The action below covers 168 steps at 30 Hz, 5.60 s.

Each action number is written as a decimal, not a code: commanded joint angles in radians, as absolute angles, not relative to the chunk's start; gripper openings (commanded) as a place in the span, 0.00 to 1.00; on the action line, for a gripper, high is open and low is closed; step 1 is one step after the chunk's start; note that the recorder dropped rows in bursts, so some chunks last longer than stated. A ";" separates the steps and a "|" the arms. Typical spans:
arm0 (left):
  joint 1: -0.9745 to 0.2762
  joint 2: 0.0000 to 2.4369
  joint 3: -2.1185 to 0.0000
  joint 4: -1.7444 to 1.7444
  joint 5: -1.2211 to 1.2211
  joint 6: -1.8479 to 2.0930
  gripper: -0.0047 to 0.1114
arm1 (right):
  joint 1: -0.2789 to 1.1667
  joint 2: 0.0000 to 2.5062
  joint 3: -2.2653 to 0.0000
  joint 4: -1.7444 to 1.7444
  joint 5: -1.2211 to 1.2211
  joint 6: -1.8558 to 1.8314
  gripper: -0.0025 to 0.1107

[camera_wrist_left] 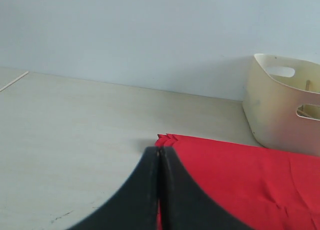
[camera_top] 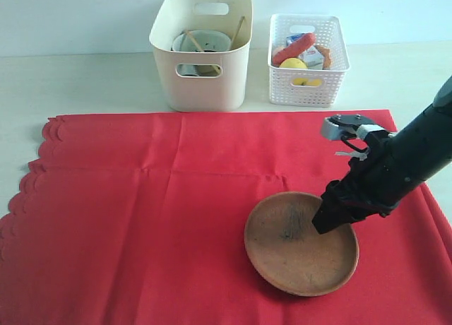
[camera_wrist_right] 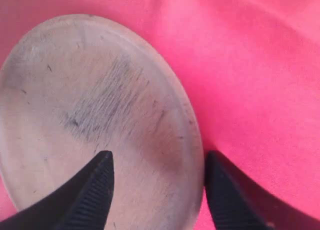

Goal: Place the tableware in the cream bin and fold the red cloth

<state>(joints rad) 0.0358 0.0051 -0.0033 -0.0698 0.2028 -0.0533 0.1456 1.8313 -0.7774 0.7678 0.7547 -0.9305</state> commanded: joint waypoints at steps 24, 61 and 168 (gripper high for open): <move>0.037 0.000 0.000 -0.073 0.200 -0.048 0.04 | 0.143 1.767 -0.775 0.781 0.749 -0.966 0.02; 0.037 0.000 0.000 -0.073 0.200 -0.048 0.04 | 0.148 2.300 -1.925 1.548 0.730 -0.957 0.02; 0.037 0.593 -0.426 -0.212 0.303 -0.095 0.04 | 0.022 1.508 -0.604 1.045 0.412 -0.893 0.02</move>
<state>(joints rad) 0.0358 0.4690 -0.3845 -0.2352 0.2214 -0.1230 0.0245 1.4816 -0.6104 1.0575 0.4023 -0.8792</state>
